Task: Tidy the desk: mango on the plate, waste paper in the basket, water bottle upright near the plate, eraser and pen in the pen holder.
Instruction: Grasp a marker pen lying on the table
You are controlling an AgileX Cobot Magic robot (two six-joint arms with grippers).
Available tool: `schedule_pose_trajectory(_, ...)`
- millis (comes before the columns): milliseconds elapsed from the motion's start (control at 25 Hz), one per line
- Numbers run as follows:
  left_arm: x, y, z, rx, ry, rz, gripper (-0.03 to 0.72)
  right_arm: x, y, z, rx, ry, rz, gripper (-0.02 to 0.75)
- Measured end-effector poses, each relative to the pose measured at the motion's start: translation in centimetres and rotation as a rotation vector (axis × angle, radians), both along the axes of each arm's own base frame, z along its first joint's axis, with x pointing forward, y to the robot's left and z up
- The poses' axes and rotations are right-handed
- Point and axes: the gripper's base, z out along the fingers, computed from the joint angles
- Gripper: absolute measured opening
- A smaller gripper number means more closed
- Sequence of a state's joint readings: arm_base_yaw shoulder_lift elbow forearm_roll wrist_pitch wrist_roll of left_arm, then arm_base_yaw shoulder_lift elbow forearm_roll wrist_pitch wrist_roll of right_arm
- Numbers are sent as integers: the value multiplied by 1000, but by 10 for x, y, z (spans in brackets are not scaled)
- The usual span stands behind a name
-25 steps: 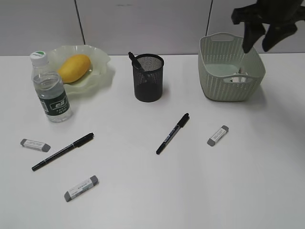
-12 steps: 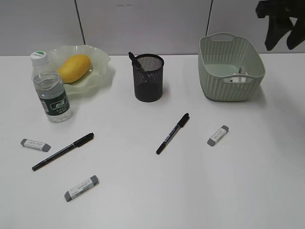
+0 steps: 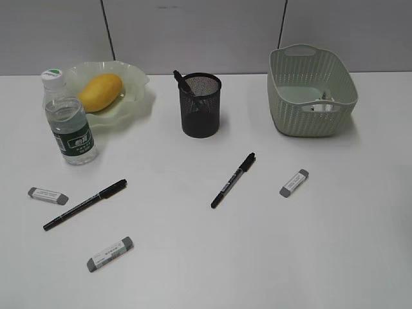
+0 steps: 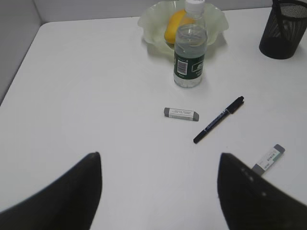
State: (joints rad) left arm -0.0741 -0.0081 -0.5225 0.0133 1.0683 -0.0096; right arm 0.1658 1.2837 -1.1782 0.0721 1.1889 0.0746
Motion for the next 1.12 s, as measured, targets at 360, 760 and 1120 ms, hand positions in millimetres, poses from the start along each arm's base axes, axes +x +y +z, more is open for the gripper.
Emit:
schedule_pose_trajectory(360,0,0,0,0,0,0,571,-94,-9,11,105,-189,23,384)
schedule_pose_trajectory(760,0,0,0,-2,0,-1,571,-141,-19,-14,64,-176,35,384)
schedule_pose_trajectory(1120,0,0,0,-3,0,-2,571,-186,-35,-30,-6,-373,18,384)
